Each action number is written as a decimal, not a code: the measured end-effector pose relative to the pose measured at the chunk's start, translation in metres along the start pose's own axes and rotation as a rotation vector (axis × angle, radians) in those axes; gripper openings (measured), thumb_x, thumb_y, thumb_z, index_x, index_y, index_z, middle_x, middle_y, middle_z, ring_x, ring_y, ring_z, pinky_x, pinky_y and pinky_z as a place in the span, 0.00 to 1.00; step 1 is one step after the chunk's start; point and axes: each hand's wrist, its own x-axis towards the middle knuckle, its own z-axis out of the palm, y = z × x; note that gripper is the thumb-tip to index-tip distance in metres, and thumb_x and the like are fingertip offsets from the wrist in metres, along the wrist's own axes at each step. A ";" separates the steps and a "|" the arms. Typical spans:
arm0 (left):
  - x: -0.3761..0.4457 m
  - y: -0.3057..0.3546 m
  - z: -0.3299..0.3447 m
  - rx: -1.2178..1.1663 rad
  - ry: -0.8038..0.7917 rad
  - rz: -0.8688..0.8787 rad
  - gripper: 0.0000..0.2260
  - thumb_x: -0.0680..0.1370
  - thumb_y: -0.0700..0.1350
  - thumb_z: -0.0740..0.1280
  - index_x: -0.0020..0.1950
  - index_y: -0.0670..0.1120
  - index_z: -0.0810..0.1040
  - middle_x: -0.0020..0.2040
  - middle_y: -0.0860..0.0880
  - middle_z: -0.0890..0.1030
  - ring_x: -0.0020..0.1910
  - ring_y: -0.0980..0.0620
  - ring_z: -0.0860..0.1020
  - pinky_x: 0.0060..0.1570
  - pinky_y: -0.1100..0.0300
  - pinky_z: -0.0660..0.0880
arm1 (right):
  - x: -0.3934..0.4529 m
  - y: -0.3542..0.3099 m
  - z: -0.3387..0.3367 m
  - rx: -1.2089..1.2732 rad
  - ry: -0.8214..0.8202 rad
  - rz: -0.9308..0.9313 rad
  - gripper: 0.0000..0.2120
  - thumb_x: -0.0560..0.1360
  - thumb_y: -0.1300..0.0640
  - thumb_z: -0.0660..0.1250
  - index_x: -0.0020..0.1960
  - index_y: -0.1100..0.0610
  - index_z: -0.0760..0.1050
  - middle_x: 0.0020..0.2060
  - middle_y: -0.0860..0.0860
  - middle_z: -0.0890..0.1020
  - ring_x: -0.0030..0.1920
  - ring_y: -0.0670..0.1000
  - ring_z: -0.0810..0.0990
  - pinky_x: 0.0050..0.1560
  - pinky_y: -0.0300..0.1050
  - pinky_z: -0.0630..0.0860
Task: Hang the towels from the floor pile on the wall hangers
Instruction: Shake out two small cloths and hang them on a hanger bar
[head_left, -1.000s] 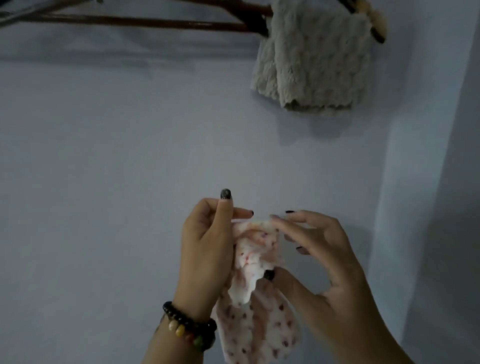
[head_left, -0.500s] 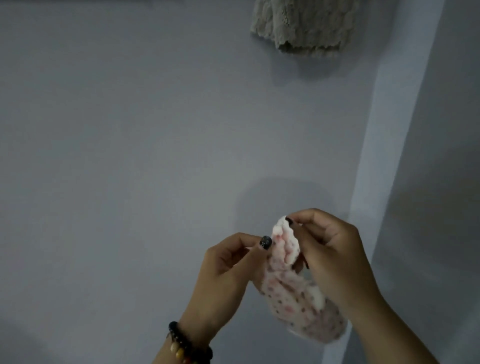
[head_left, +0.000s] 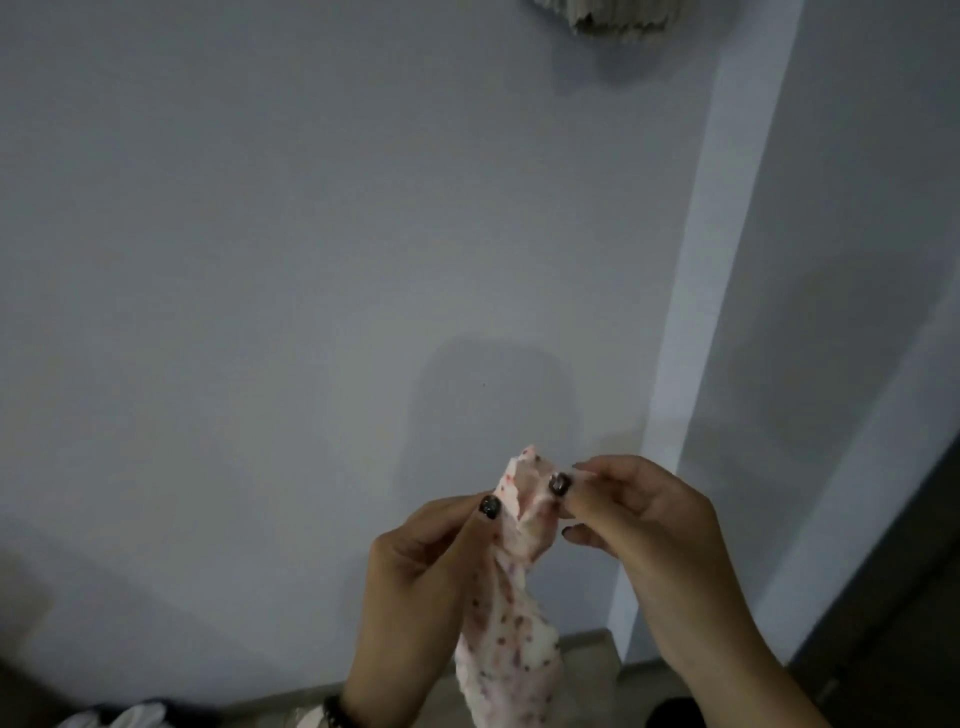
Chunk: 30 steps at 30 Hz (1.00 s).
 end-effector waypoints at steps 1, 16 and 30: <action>-0.006 0.001 0.000 -0.018 0.001 -0.024 0.10 0.76 0.38 0.67 0.44 0.48 0.87 0.44 0.48 0.86 0.46 0.50 0.84 0.48 0.55 0.79 | -0.006 0.000 -0.002 -0.012 0.017 0.014 0.05 0.69 0.69 0.72 0.44 0.63 0.79 0.36 0.57 0.85 0.38 0.53 0.84 0.38 0.42 0.81; -0.030 0.023 0.052 -0.188 0.021 -0.204 0.12 0.71 0.49 0.70 0.31 0.43 0.79 0.30 0.44 0.78 0.31 0.50 0.75 0.30 0.62 0.69 | -0.021 -0.029 -0.058 -0.254 0.073 -0.046 0.10 0.65 0.55 0.76 0.36 0.60 0.78 0.33 0.61 0.80 0.33 0.52 0.78 0.36 0.47 0.74; -0.018 0.003 0.047 0.002 0.233 -0.097 0.08 0.76 0.41 0.69 0.40 0.39 0.76 0.29 0.46 0.74 0.31 0.51 0.70 0.30 0.61 0.69 | 0.005 -0.022 -0.077 -0.423 0.038 -0.207 0.09 0.70 0.66 0.72 0.39 0.53 0.80 0.34 0.48 0.83 0.36 0.51 0.82 0.37 0.44 0.76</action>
